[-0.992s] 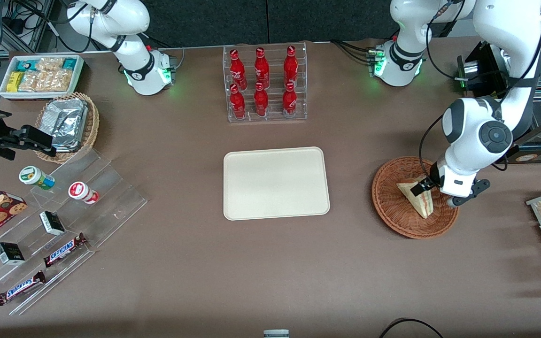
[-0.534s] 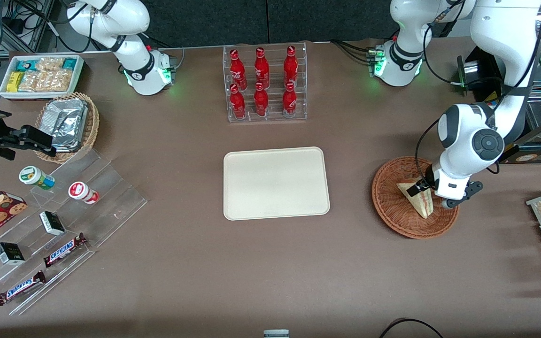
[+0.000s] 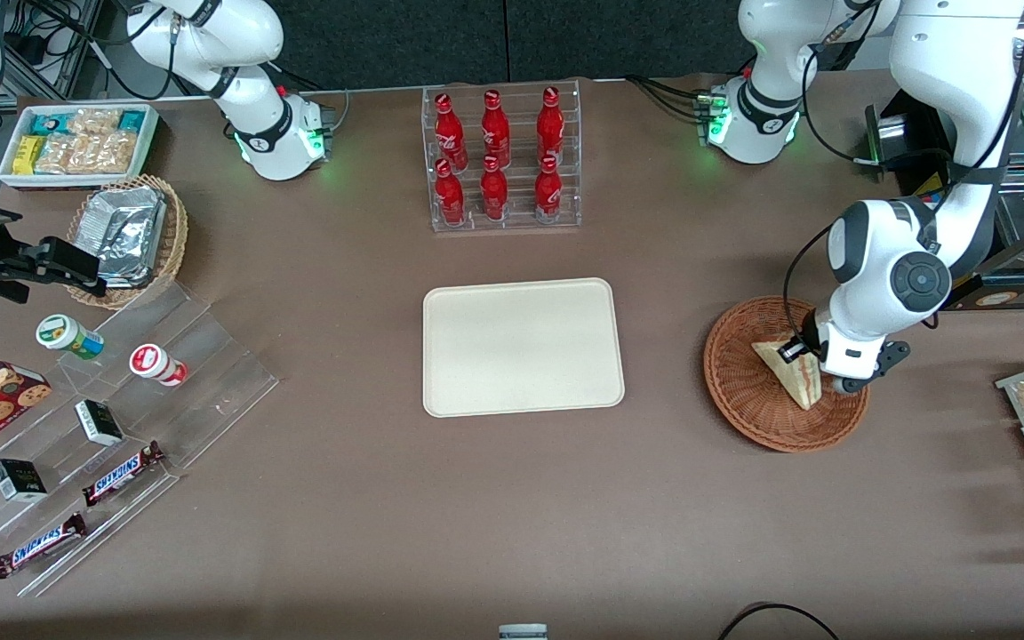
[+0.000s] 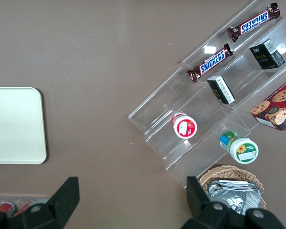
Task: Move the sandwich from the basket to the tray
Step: 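Close the left gripper on the wrapped sandwich's crust edge, then lift the sandwich and carry it with the left gripper over the tray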
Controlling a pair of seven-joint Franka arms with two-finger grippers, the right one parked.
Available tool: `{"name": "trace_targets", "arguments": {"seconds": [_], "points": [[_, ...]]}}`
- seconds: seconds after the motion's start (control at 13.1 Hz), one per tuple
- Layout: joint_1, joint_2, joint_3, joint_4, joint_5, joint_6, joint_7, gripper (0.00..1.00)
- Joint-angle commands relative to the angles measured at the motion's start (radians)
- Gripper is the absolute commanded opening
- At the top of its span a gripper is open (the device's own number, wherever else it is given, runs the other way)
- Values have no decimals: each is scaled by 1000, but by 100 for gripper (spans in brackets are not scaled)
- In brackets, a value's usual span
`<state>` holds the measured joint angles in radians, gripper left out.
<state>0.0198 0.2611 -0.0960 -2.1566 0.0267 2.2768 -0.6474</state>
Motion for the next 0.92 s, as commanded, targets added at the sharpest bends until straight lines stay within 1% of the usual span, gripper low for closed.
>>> {"name": "trace_targets", "arguments": {"seconds": [0.0,0.15,0.38,0.46,0.53,0.61,0.76,0.84], "points": [[-3,-3,-7,99,-4,-137,-18,0],[-33,-2,-10,151,-5,-201,-52,0],[-105,3,-10,207,-8,-220,-159,0],[-186,15,-10,239,-30,-220,-237,0],[-225,27,-10,263,-47,-220,-279,0],[-266,39,-10,289,-48,-221,-320,0],[-319,46,-10,326,-56,-240,-343,0],[-366,64,-10,352,-76,-238,-345,0]]}}
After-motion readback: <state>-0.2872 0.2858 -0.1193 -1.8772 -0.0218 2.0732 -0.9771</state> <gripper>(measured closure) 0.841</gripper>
